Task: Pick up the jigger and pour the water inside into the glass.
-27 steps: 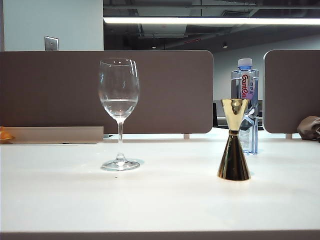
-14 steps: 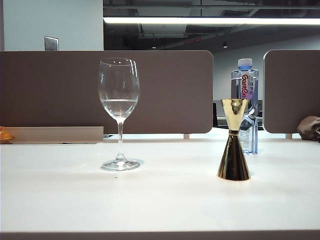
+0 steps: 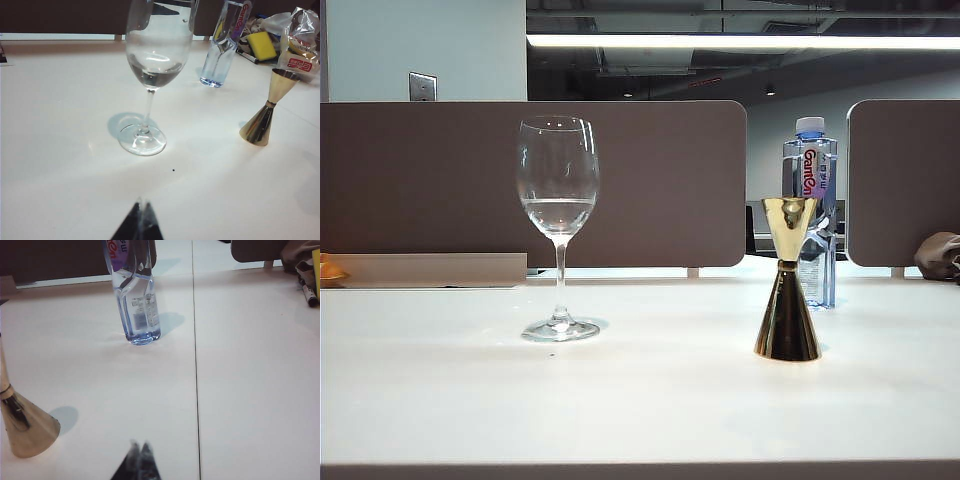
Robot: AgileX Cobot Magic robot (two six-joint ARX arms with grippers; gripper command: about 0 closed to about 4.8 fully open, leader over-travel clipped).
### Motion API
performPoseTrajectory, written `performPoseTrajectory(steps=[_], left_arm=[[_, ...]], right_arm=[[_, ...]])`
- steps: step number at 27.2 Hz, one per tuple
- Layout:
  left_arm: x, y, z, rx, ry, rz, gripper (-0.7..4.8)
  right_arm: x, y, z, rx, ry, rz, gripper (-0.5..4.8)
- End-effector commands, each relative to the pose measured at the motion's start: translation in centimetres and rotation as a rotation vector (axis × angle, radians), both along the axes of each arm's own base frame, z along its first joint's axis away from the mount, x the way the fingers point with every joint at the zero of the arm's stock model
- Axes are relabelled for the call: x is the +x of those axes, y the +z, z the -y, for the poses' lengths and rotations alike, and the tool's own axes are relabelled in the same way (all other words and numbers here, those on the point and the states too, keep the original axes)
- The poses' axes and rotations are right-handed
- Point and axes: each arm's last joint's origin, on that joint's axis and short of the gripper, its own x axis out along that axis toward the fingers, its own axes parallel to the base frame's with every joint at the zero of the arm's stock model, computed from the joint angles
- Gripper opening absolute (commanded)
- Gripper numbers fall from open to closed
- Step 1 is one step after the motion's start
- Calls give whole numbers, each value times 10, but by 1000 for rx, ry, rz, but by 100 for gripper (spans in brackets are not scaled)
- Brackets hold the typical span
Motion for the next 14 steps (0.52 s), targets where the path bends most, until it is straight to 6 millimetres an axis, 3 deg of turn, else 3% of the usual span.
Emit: performPoseTrajectory(steps=[1,14], left_arm=[[0,2,0,3,-2,12,-5],[3,0,-7,44,281,-6,-5]], right_arm=[[1,-1,0,3,-1,5,4],[1,-1,0,3,-2,5,4]])
